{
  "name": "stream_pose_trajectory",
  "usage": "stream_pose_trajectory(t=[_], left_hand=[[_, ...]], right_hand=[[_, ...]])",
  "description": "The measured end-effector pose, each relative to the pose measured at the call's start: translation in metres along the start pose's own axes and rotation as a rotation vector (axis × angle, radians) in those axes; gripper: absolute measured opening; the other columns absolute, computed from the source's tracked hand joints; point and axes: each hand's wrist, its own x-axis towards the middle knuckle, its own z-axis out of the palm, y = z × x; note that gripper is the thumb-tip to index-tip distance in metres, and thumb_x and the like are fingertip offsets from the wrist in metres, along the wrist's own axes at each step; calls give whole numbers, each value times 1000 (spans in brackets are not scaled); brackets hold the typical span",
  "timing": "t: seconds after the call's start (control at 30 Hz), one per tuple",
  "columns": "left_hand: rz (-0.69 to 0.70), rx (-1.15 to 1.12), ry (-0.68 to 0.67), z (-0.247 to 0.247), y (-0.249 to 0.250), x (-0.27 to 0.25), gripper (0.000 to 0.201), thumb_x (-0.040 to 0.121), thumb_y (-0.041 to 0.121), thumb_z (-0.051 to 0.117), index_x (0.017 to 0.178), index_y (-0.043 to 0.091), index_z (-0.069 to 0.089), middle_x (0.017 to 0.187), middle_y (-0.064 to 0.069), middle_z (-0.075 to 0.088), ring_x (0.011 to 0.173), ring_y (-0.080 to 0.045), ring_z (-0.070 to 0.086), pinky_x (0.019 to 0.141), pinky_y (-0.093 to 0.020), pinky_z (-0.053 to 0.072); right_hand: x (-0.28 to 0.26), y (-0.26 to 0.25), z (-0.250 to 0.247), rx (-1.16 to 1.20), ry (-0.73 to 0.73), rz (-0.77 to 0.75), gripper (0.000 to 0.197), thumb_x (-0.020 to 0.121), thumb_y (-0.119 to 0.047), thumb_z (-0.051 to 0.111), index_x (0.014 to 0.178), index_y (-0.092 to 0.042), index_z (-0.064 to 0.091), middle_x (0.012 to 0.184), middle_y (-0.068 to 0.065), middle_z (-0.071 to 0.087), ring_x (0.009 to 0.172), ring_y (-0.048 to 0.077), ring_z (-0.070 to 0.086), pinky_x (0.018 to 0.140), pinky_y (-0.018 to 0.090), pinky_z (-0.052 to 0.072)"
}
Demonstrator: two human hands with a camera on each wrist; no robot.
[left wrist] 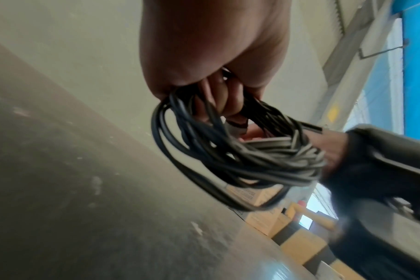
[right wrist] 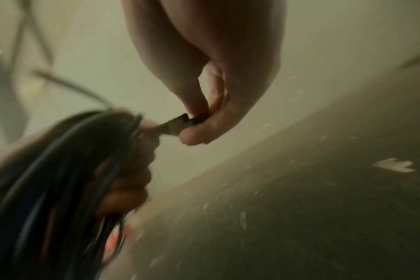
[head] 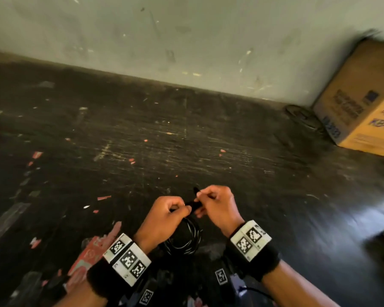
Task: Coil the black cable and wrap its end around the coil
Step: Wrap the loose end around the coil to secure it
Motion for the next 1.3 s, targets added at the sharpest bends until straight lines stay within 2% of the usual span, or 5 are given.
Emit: stream_pose_trajectory(t=[0.3,0.67,0.8,1.0,1.3], left_hand=[[-13,-158,71,26,45,20,28,86,8,60,58,11,60,39,12,40,36,1,34,36,-11,26],[168,31,-69,31,85,23,33,87,10,61,56,22,61,47,11,53,50,0,48,51,-13,38],[148,40,-24,33,91,24,28,87,11,60,60,13,61,46,9,50,47,0,45,48,-14,37],[-99,-207,59,28,95,32,30,88,13,58,60,16,64,47,4,46,42,-4,40,41,-18,30],[-39,-213,124,37,106,31,28,88,26,60,64,11,66,44,9,48,42,-2,42,46,-17,33]], right_hand=[[-10,-44,-83,155,-365,-191,22,80,13,65,97,-1,67,95,7,69,83,13,71,73,18,58],[0,-65,-115,-316,-427,-273,18,88,-14,66,105,-12,68,80,-9,65,65,1,60,64,23,54],[2,-64,-116,-187,-386,-306,8,87,-4,66,94,-3,68,77,-5,69,68,5,65,66,20,57],[3,-66,-127,-126,-393,-448,23,80,7,68,100,-4,70,120,3,66,108,10,66,90,18,53],[-5,-81,-131,-52,-92,-557,25,80,1,71,92,-21,70,81,-1,75,74,11,74,70,18,58]])
